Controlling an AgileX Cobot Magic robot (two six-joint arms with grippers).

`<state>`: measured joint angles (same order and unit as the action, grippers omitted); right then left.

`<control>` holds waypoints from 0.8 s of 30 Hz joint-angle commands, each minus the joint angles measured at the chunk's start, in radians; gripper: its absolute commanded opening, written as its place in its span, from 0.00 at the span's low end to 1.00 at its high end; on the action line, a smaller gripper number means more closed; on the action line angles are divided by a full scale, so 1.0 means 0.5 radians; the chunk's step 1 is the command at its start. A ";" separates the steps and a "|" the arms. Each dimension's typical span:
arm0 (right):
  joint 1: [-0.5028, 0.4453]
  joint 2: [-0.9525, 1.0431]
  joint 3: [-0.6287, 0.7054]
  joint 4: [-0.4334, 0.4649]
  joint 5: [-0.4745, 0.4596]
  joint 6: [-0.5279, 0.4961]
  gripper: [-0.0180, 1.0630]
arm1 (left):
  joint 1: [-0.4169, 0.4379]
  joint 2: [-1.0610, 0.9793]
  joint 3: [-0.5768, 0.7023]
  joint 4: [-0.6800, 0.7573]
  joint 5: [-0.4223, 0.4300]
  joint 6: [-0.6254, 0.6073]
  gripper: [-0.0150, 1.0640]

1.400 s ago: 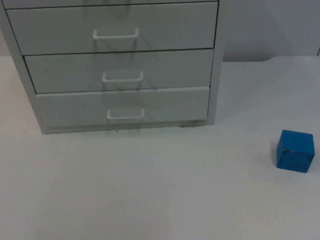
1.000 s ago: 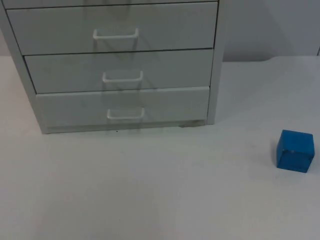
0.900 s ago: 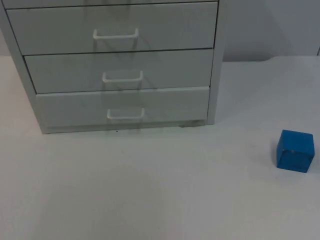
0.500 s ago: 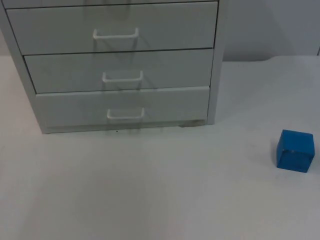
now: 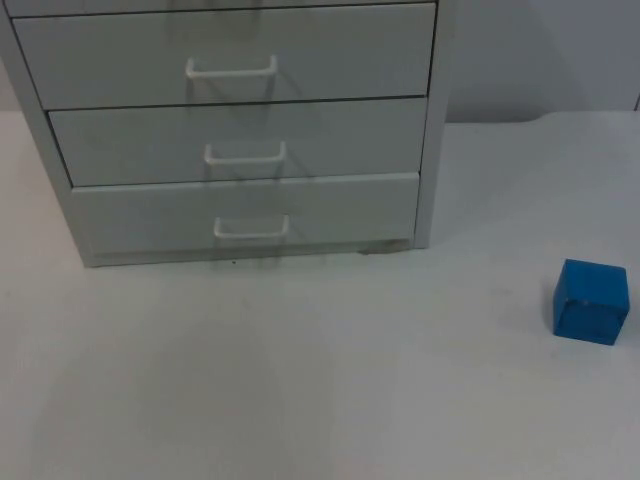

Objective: Open the drawer with the left hand, place the block into the drawer with the right hand, then close the drawer with the left hand.

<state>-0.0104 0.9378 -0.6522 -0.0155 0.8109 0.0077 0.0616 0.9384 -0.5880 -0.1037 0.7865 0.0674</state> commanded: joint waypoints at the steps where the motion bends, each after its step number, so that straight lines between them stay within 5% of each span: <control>1: -0.011 -0.002 -0.015 -0.002 -0.027 0.000 0.99 | -0.002 0.000 -0.015 -0.095 -0.017 0.068 0.99; 5: -0.011 -0.002 -0.015 0.016 -0.027 0.000 0.99 | -0.002 0.000 -0.015 -0.518 0.041 0.466 0.96; 11: -0.011 -0.002 -0.015 0.048 -0.027 0.000 0.99 | -0.002 0.000 -0.015 -1.059 0.142 0.910 0.78; 16: -0.011 -0.002 -0.015 0.057 -0.027 0.000 0.99 | -0.041 0.000 -0.020 -1.078 0.142 0.978 0.78; 24: -0.011 -0.002 -0.015 0.057 -0.027 0.000 0.99 | -0.445 0.162 -0.236 -0.892 0.103 0.831 0.78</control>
<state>-0.0104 0.9378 -0.6522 0.0077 0.8109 0.0077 -0.1091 0.9897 -0.6767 -0.5892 0.8456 0.5206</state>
